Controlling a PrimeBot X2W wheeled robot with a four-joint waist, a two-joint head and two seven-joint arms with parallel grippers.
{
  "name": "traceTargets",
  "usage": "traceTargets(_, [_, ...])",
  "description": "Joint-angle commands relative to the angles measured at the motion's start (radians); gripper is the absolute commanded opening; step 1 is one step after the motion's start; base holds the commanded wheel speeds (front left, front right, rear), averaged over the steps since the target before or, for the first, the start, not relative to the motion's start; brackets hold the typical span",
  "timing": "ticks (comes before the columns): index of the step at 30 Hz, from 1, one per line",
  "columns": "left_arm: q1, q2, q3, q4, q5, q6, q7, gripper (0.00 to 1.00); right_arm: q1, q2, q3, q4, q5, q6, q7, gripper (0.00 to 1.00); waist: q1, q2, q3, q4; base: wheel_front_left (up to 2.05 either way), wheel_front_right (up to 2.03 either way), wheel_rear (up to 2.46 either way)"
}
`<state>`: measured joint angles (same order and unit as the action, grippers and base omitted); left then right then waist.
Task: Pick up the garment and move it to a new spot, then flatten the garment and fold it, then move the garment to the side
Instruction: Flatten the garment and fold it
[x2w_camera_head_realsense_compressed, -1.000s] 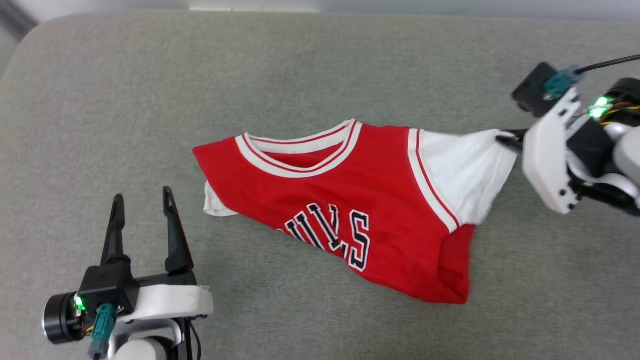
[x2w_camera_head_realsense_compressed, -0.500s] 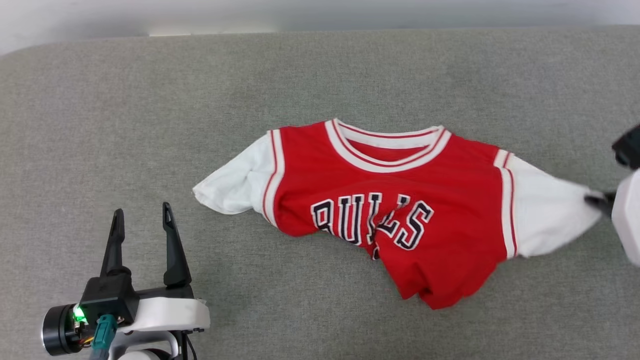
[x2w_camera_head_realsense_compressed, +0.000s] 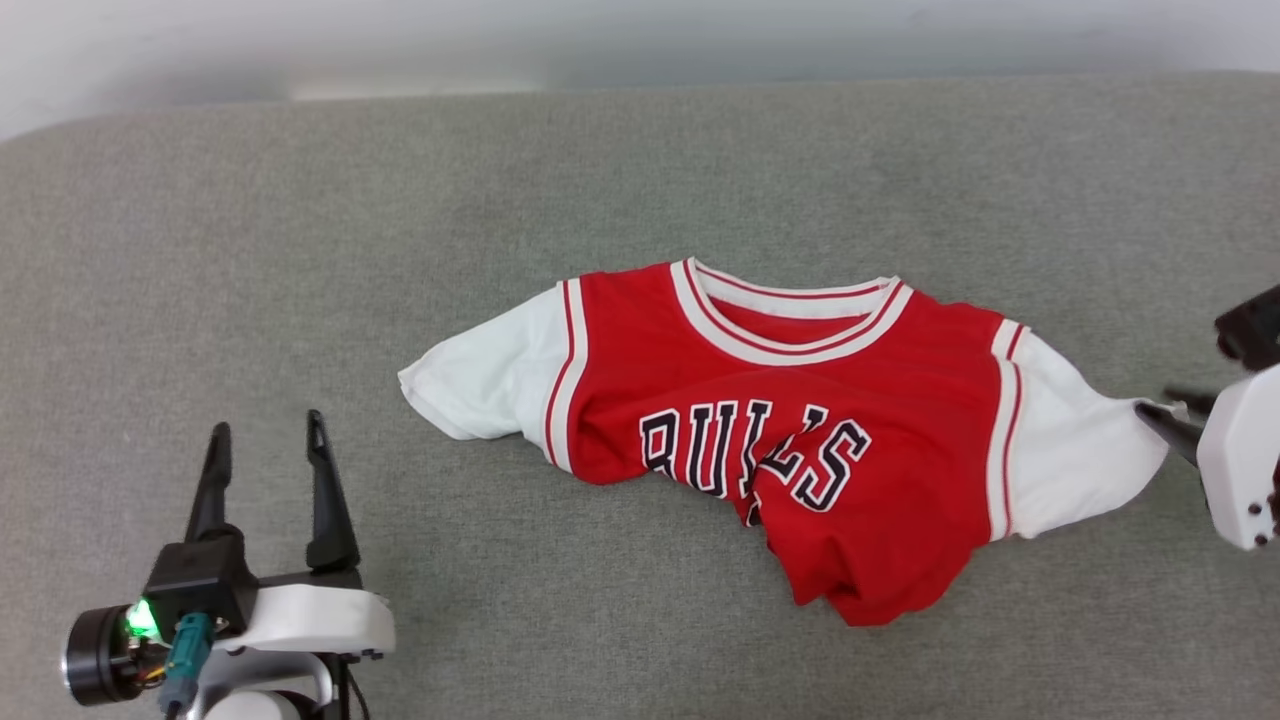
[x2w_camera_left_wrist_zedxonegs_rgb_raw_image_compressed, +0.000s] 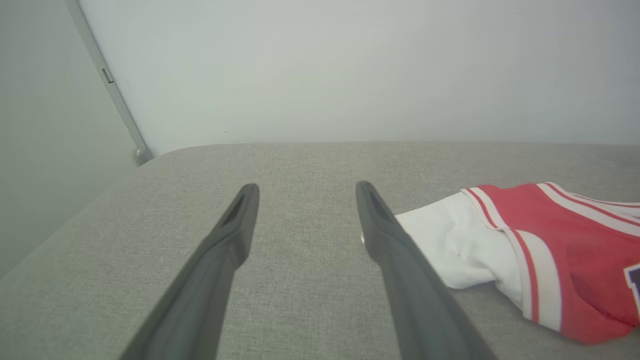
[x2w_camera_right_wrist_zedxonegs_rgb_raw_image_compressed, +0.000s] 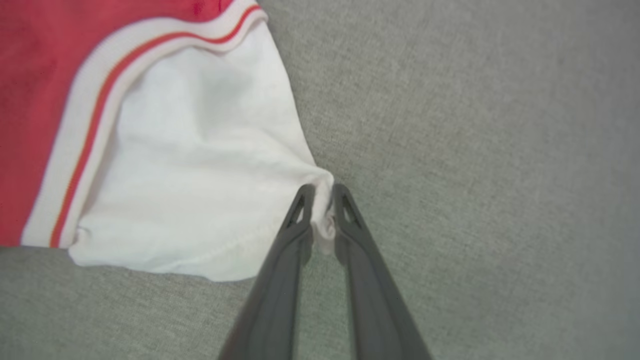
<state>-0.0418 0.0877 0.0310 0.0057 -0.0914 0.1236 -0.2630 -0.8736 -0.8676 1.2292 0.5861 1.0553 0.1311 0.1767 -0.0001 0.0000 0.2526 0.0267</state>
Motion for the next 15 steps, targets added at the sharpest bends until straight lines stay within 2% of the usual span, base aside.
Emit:
traceTargets(1, [-0.014,0.015,0.011,0.008,0.003,-0.006,-0.003,1.00,-0.014,-0.003,-0.018,-0.005,-0.020,-0.001,-0.041,1.00,0.0001,0.0000,-0.023,-0.014,0.00,0.00,0.00])
traceTargets(5, [-0.036,0.036,0.027,0.022,0.002,-0.017,-0.003,1.00,-0.024,-0.019,-0.044,-0.018,-0.056,-0.001,-0.103,1.00,0.0001,0.0000,-0.043,-0.028,0.00,0.00,0.00])
traceTargets(9, [-0.055,0.077,0.037,0.048,0.003,-0.040,-0.002,1.00,-0.031,-0.022,-0.121,-0.022,-0.135,-0.001,-0.211,1.00,0.0001,0.0000,-0.062,-0.049,0.00,0.00,0.00])
traceTargets(13, [-0.108,0.125,0.039,0.072,-0.002,-0.070,0.034,1.00,-0.004,0.027,-0.261,-0.002,-0.217,-0.001,-0.369,1.00,0.0001,0.0000,-0.067,-0.068,0.00,0.00,0.00])
traceTargets(15, [-0.136,0.148,0.039,0.078,-0.005,-0.085,0.063,1.00,0.019,0.076,-0.358,0.012,-0.270,-0.001,-0.420,1.00,0.0001,0.0000,-0.065,-0.077,0.00,0.00,0.00])
